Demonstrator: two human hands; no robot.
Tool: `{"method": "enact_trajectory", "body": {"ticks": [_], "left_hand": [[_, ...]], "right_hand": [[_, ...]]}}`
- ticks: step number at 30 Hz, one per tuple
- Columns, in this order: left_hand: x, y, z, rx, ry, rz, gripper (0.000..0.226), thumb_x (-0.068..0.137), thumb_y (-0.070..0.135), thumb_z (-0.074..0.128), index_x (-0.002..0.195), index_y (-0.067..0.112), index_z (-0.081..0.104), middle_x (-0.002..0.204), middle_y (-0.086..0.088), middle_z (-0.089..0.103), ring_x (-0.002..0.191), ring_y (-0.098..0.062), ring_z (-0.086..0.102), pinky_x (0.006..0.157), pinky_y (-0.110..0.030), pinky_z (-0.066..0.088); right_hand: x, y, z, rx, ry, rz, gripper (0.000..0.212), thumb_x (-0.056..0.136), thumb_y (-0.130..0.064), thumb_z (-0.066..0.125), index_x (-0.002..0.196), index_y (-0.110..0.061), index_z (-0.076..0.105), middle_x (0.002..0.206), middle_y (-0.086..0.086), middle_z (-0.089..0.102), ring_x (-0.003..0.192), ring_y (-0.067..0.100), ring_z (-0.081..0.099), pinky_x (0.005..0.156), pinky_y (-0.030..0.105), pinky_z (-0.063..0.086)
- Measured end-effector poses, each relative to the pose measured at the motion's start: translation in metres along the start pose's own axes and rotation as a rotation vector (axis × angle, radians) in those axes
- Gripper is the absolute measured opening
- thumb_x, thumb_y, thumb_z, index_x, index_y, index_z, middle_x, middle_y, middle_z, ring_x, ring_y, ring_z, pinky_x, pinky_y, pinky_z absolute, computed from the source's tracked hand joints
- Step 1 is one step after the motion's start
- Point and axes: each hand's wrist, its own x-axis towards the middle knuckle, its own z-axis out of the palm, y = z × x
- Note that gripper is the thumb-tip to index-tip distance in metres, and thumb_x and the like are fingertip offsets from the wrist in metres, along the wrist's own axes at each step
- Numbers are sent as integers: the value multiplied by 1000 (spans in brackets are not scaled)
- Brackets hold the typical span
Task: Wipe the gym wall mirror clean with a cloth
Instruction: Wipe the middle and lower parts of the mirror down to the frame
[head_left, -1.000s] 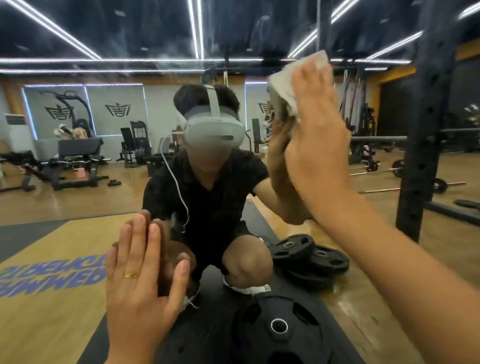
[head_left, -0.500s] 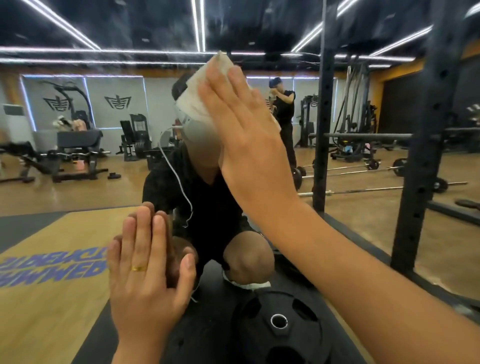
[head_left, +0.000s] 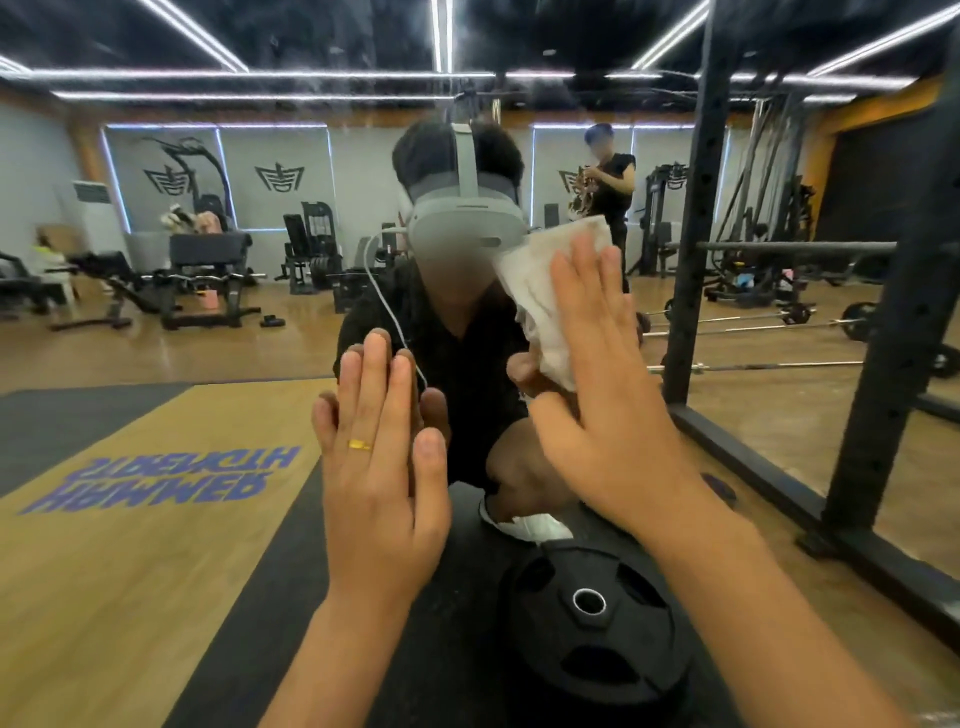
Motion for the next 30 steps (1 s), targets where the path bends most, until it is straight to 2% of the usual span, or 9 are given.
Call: {"method": "enact_trajectory", "body": {"ticks": [4, 6, 11, 14, 17, 20, 24, 27, 30], "left_hand": [[20, 26, -11, -72, -18, 115, 47, 106, 17, 39, 149, 3, 49, 161, -10, 40, 157, -23, 24, 129, -46, 8], [25, 36, -13, -82, -60, 205, 43, 106, 15, 42, 145, 5, 55, 159, -10, 45, 155, -25, 29, 128, -48, 9], [11, 32, 1, -20, -159, 213, 38, 104, 18, 53, 140, 9, 63, 154, -3, 52, 152, -25, 36, 127, -56, 12], [2, 30, 7, 15, -163, 142, 41, 102, 25, 59, 141, 11, 63, 155, 2, 51, 152, -23, 36, 125, -63, 12], [1, 45, 10, 31, -122, 49, 52, 100, 44, 58, 138, 9, 64, 155, 1, 50, 154, -21, 31, 129, -54, 1], [-3, 62, 18, 122, -71, 59, 57, 98, 37, 64, 145, 6, 56, 158, -6, 46, 154, -25, 28, 129, -45, -6], [-8, 70, 30, 164, -33, 162, 55, 98, 6, 54, 152, 9, 47, 161, -9, 42, 154, -29, 28, 129, -49, 3], [-5, 74, 37, 109, -144, 130, 65, 92, 10, 38, 157, 9, 35, 167, -8, 32, 158, -24, 18, 130, -46, 2], [-5, 72, 44, 148, -217, 114, 70, 98, 22, 37, 163, 12, 14, 173, -6, 11, 160, -20, -1, 130, -43, -4]], "right_hand": [[-44, -3, 19, 133, -75, 93, 97, 80, 2, 42, 164, -11, -5, 171, 0, -21, 155, 13, -25, 129, 46, -9], [-55, 0, 27, 164, -86, 70, 98, 78, 8, 41, 163, -12, -4, 171, -1, -22, 156, 16, -24, 128, 45, -9], [-62, 8, 15, 303, -78, 72, 87, 81, 15, 38, 162, -8, 16, 172, 1, 4, 159, 10, -4, 126, 20, 2], [-65, 15, 11, 282, 12, 45, 77, 85, 16, 40, 159, -4, 28, 170, 7, 20, 159, 15, 12, 128, 30, 13], [-69, 20, 18, 186, 149, 8, 64, 94, 11, 38, 156, 1, 33, 168, 12, 26, 158, 23, 18, 128, 42, 20], [-83, 27, 36, 78, 289, 16, 55, 101, 3, 37, 156, 2, 31, 167, 15, 26, 159, 27, 16, 129, 50, 16], [-107, 43, 59, -35, 385, 137, 58, 102, -6, 38, 158, -1, 27, 170, 13, 21, 159, 28, 13, 130, 50, 7], [-107, 45, 68, -88, 389, 155, 59, 102, -13, 39, 159, -3, 26, 171, 11, 17, 160, 24, 8, 130, 45, 1], [-99, 37, 75, -76, 424, 182, 62, 103, -18, 44, 160, -4, 25, 171, 12, 15, 160, 25, 6, 129, 44, -2]]}}
